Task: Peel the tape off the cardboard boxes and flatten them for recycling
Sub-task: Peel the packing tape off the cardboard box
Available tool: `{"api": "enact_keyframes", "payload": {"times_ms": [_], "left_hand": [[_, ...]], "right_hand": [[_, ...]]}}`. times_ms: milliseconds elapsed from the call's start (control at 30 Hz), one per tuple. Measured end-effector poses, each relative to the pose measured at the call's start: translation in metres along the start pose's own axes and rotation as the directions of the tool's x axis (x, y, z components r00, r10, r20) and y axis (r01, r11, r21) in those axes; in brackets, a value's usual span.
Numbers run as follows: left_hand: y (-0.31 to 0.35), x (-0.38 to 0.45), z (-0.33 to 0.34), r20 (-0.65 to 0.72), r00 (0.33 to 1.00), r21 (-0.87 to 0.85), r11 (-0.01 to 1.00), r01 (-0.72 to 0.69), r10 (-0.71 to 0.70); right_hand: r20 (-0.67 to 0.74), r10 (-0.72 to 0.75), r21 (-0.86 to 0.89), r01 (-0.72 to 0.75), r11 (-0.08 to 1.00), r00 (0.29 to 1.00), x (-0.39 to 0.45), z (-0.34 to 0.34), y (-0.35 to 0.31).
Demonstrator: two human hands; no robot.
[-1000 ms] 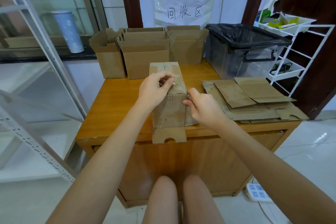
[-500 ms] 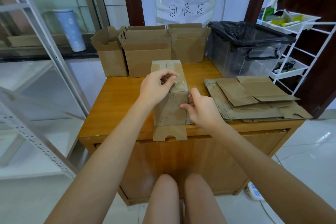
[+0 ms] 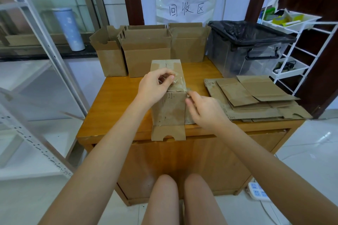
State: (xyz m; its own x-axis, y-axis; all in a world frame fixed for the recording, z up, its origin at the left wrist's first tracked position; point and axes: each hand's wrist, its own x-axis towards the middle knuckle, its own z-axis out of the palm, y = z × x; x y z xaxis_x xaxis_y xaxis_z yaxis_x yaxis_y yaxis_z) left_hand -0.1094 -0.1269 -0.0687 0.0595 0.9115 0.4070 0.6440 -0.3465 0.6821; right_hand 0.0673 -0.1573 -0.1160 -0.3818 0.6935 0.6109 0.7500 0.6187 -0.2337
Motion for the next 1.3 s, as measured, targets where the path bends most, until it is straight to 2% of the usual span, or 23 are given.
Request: {"api": "enact_keyframes", "payload": {"times_ms": [133, 200, 267, 367, 533, 700, 833, 933, 1067, 1200, 1300], "left_hand": [[0.002, 0.000, 0.000, 0.006, 1.000, 0.008, 1.000, -0.006, 0.006], [0.002, -0.001, -0.001, -0.004, 1.000, 0.005, 1.000, -0.005, 0.005], [0.003, -0.002, -0.001, -0.025, 1.000, -0.001, 1.000, 0.001, -0.001], [0.004, -0.002, 0.001, -0.079, 0.997, 0.015, 1.000, 0.012, -0.010], [0.002, -0.001, 0.001, -0.106, 0.994, 0.016, 1.000, 0.011, -0.009], [0.004, -0.001, 0.001, -0.100, 0.995, 0.008, 1.000, 0.020, -0.019], [0.004, -0.002, 0.001, -0.105, 0.994, 0.003, 1.000, 0.017, -0.017], [0.004, -0.002, 0.000, -0.097, 0.995, 0.003, 1.000, 0.022, -0.022], [0.003, 0.000, 0.001, -0.092, 0.996, 0.008, 1.000, 0.020, -0.019], [0.003, -0.001, 0.001, -0.095, 0.995, 0.015, 1.000, 0.017, -0.016], [0.003, -0.002, 0.001, -0.094, 0.995, 0.041, 0.999, 0.013, -0.009]], "right_hand": [[0.007, 0.113, -0.018, -0.113, 0.993, 0.994, 0.002, 0.000, -0.001], [-0.023, 0.135, 0.034, -0.135, 0.990, 0.991, 0.005, 0.001, 0.002], [-0.008, 0.058, 0.112, -0.057, 0.992, 0.998, 0.007, -0.001, 0.007], [-0.006, -0.078, 0.092, 0.078, 0.993, 0.997, 0.006, -0.004, 0.016], [0.047, -0.163, 0.072, 0.159, 0.985, 0.986, 0.010, -0.009, 0.022], [0.041, -0.149, 0.135, 0.142, 0.981, 0.988, 0.013, -0.018, 0.029], [0.041, -0.192, 0.103, 0.187, 0.977, 0.981, 0.017, -0.024, 0.028], [-0.022, -0.146, 0.114, 0.147, 0.983, 0.989, 0.023, -0.037, 0.031], [-0.010, -0.114, 0.097, 0.114, 0.989, 0.993, 0.030, -0.048, 0.031], [-0.025, 0.038, 0.234, -0.032, 0.972, 0.999, 0.037, -0.042, 0.028], [-0.011, 0.160, 0.379, -0.144, 0.914, 0.987, 0.043, -0.037, 0.023]]}}
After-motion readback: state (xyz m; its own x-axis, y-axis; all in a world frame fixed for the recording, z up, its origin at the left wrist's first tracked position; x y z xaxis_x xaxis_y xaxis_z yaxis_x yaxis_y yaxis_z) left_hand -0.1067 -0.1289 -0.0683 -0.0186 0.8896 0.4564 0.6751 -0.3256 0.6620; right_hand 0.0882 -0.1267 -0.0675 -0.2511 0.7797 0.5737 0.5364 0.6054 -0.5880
